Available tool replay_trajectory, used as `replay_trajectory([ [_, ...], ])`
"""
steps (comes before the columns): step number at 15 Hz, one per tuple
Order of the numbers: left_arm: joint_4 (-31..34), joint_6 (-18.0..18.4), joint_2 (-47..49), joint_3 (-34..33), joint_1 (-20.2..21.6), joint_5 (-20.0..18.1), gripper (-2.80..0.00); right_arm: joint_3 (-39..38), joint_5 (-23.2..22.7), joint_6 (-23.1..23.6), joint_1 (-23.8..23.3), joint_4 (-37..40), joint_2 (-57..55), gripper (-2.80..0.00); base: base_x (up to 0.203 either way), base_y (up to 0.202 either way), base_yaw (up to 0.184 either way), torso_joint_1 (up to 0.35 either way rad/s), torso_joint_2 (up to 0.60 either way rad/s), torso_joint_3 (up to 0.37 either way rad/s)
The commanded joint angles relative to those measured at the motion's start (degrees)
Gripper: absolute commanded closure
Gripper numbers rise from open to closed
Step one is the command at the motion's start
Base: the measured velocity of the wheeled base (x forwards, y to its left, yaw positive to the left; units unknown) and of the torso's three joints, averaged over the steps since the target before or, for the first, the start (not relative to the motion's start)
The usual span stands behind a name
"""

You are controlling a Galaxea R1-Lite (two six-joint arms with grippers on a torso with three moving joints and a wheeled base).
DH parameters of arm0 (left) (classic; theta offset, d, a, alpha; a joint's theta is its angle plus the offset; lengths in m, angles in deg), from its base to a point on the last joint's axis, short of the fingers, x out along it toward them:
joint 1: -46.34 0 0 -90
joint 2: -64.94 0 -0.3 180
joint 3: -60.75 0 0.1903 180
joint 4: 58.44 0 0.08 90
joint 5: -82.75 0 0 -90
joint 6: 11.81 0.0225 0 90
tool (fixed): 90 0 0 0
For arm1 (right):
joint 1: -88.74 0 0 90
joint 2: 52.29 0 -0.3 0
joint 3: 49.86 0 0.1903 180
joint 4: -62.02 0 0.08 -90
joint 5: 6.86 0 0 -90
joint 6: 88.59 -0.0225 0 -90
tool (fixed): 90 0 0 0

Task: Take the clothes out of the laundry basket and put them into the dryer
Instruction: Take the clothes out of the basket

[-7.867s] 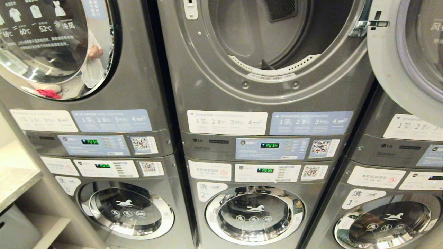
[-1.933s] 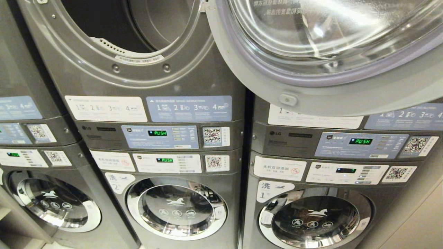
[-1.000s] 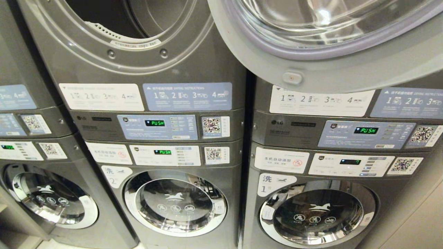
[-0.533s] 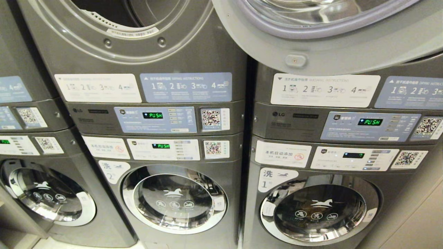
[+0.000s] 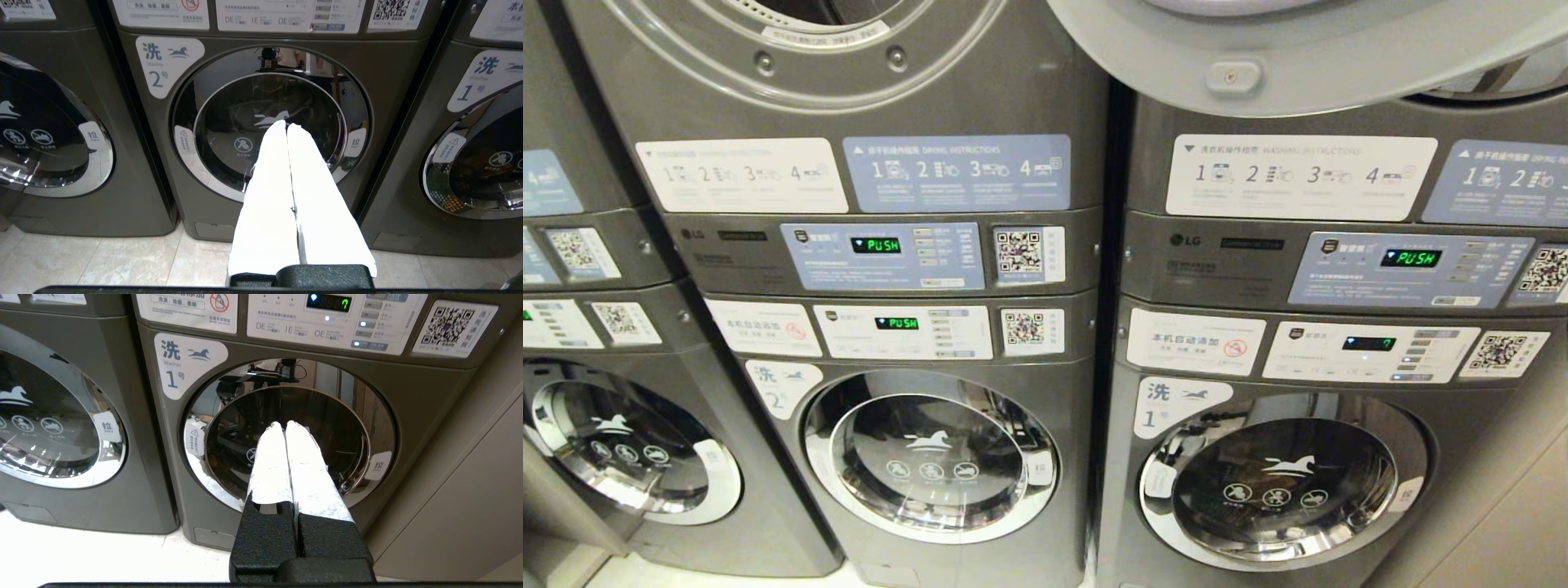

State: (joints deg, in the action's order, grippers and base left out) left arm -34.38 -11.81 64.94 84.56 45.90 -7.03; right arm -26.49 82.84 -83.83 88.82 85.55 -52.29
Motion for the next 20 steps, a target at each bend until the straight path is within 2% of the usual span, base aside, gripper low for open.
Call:
replay_trajectory([
  [1,-0.08,0.00,0.09,0.00,0.00,0.04,0.00,0.00,-0.05,0.16,0.01,-0.08,0.09,0.00,0.000,0.000,0.000,-0.159,0.39,0.222],
  [20,-0.08,0.00,0.09,0.00,0.00,0.04,0.00,0.00,-0.05,0.08,0.01,-0.08,0.09,0.00,0.000,0.000,0.000,-0.185,0.51,0.319],
])
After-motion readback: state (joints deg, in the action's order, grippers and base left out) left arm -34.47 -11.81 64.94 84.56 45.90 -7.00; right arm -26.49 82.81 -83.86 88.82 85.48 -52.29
